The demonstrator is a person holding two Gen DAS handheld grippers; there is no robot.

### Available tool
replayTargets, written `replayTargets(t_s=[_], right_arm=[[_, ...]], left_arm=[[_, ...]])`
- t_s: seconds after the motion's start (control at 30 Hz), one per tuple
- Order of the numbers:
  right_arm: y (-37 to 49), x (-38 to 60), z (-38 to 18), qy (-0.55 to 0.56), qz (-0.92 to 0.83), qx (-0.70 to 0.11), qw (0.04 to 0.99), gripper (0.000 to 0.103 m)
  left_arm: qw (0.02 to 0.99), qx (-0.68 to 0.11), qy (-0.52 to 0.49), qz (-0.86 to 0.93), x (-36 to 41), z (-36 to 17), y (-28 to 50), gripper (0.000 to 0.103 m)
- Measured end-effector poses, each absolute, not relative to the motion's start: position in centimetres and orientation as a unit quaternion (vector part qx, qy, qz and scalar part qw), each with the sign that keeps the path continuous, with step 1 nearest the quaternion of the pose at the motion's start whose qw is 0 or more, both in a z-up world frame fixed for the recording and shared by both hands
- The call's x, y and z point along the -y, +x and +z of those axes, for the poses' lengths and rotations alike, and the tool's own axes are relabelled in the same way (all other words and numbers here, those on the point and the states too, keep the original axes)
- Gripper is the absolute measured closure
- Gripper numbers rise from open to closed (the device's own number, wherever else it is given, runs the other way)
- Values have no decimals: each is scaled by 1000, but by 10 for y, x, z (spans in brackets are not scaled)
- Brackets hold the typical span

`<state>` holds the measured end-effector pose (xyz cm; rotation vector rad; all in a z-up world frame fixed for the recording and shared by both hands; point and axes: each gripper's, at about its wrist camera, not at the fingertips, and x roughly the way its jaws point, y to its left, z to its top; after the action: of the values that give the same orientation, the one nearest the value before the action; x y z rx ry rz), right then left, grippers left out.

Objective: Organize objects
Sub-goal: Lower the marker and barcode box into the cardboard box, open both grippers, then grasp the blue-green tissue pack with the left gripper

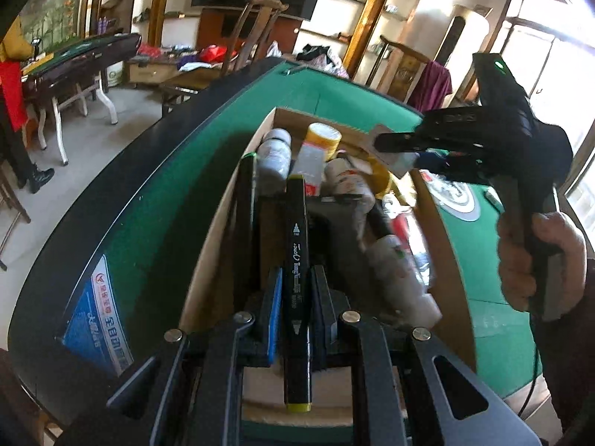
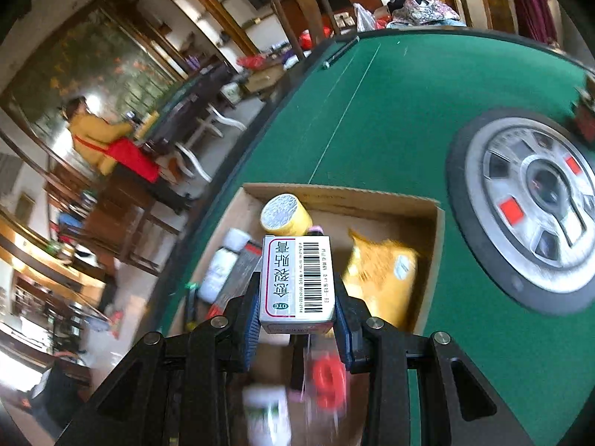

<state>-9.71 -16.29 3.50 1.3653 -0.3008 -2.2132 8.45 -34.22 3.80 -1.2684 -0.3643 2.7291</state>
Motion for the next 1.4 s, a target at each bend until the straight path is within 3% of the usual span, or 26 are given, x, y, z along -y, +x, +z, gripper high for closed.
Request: replayTargets(t_s=[0.33, 0.4, 0.47, 0.57, 0.7, 0.87, 1.03, 1.4], right_arm=[[-116, 190, 19, 496, -846, 1, 196, 66], [-115, 187, 22, 495, -847, 0, 193, 65], [-112, 182, 27, 494, -846, 18, 201, 58], [-107, 164, 43, 478, -849, 60, 216, 41], [-76, 127, 69, 436, -869, 77, 219, 28], [-39, 80, 75, 418, -881, 87, 206, 25], [-13, 23, 86, 394, -901, 74, 168, 25], [-41, -198, 95, 388, -914, 117, -29, 22]], left_arm=[[56, 116, -430, 894, 337, 31, 85, 85], [53, 125, -428, 894, 340, 34, 87, 63], [55, 136, -420, 896, 342, 40, 91, 44], [60, 146, -399, 903, 342, 55, 99, 34], [71, 153, -368, 915, 335, 74, 111, 23], [95, 136, -349, 922, 309, 101, 118, 20], [126, 113, -326, 930, 269, 124, 132, 11], [208, 58, -370, 904, 172, 108, 121, 10]])
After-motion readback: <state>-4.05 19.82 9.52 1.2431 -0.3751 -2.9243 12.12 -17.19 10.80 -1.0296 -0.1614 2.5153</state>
